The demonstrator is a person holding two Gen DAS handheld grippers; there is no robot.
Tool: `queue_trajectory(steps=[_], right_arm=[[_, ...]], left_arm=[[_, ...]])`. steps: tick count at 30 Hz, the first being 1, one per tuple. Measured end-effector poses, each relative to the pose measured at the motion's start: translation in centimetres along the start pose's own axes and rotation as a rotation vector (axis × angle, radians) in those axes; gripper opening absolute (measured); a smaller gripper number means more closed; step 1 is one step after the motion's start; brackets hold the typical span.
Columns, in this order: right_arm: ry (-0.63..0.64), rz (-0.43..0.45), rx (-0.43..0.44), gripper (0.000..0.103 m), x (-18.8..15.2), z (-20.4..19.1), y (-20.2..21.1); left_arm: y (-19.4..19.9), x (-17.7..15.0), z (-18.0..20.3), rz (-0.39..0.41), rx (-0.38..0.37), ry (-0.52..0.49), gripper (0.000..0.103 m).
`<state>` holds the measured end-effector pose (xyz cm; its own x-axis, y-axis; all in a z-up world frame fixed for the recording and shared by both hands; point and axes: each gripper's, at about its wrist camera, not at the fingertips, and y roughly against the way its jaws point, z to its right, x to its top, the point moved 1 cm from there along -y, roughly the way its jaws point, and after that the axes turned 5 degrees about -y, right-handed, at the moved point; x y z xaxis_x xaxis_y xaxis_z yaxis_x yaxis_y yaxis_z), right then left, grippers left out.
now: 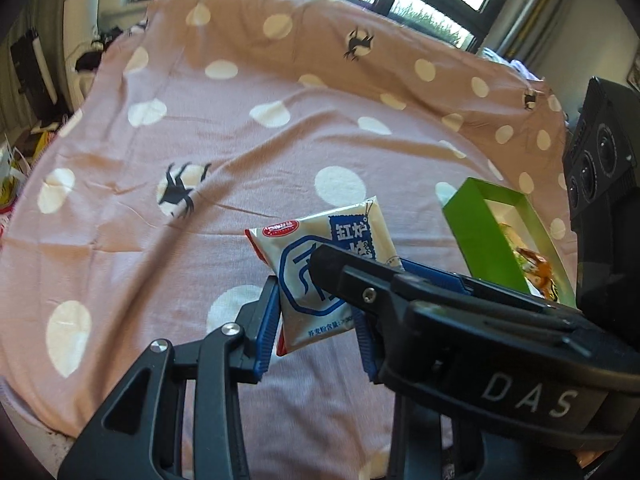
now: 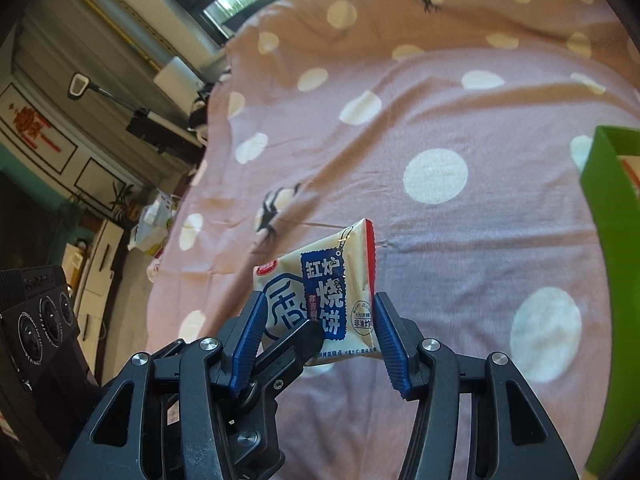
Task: Organize snacks
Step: 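Carry the white-and-blue packet toward the green box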
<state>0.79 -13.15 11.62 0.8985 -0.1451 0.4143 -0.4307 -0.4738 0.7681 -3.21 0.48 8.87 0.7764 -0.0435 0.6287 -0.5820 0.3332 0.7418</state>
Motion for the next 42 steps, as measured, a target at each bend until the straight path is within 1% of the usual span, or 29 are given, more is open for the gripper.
queue_trajectory(steps=[8, 19, 24, 30, 42], right_arm=[[0.023, 0.071, 0.010, 0.057, -1.4, -2.1, 3.1], [0.055, 0.127, -0.001, 0.057, -2.6, -3.6, 5.8], [0.055, 0.153, -0.004, 0.057, -3.0, -3.9, 7.0], [0.068, 0.187, -0.028, 0.057, -3.5, -4.0, 8.1], [0.065, 0.222, -0.030, 0.057, -3.8, -3.7, 9.8]], left_arm=[[3.4, -0.4, 0.7, 0.057, 0.005, -0.037, 0.033], [6.2, -0.9, 1.8, 0.094, -0.001, -0.064, 0.033], [6.9, -0.9, 2.4, 0.100, -0.011, -0.076, 0.033], [7.5, -1.0, 3.1, 0.109, -0.025, -0.094, 0.033], [8.4, -0.8, 4.4, 0.124, -0.036, -0.127, 0.033]])
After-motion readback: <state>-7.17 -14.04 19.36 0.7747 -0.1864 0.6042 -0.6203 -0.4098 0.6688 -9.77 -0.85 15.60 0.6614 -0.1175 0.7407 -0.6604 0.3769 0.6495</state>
